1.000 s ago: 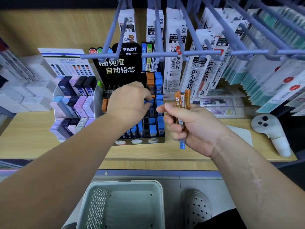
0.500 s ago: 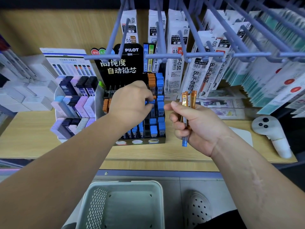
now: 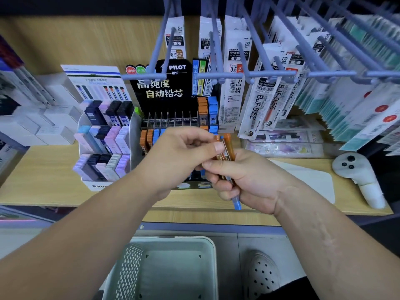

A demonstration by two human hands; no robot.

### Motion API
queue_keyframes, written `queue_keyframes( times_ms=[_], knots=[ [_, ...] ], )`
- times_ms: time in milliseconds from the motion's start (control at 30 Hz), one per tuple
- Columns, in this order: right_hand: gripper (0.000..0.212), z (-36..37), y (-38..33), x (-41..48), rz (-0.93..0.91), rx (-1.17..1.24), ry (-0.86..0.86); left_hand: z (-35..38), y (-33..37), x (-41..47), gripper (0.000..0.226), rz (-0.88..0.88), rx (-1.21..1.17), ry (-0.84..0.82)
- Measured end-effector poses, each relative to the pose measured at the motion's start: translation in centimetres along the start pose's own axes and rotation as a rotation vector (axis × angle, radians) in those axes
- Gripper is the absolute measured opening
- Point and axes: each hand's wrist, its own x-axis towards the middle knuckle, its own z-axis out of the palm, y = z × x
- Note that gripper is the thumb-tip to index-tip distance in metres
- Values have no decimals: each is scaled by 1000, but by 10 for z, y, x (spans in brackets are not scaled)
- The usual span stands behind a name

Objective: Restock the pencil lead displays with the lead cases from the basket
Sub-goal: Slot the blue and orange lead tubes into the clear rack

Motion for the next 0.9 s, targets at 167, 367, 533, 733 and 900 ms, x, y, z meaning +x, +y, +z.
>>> queue_keyframes(
  times_ms=[167,367,533,733,900],
  knots=[
    [39,1,0,-1,-42,7,-20,0,4,-4,6,-80,-154,99],
    [39,2,-2,-1,-117,72,46,-10,4,-2,7,-114,-208,224],
    [22,-1,-4,0,-107,104,118,-23,-4,-3,5,-55,-237,276],
    [19,6,0,5,-99,108,172,-27,-10,-13,18,43,-324,266],
    [24,5,2,7,-55,-17,270,-36,-4,0,6,117,-80,330]
  ],
)
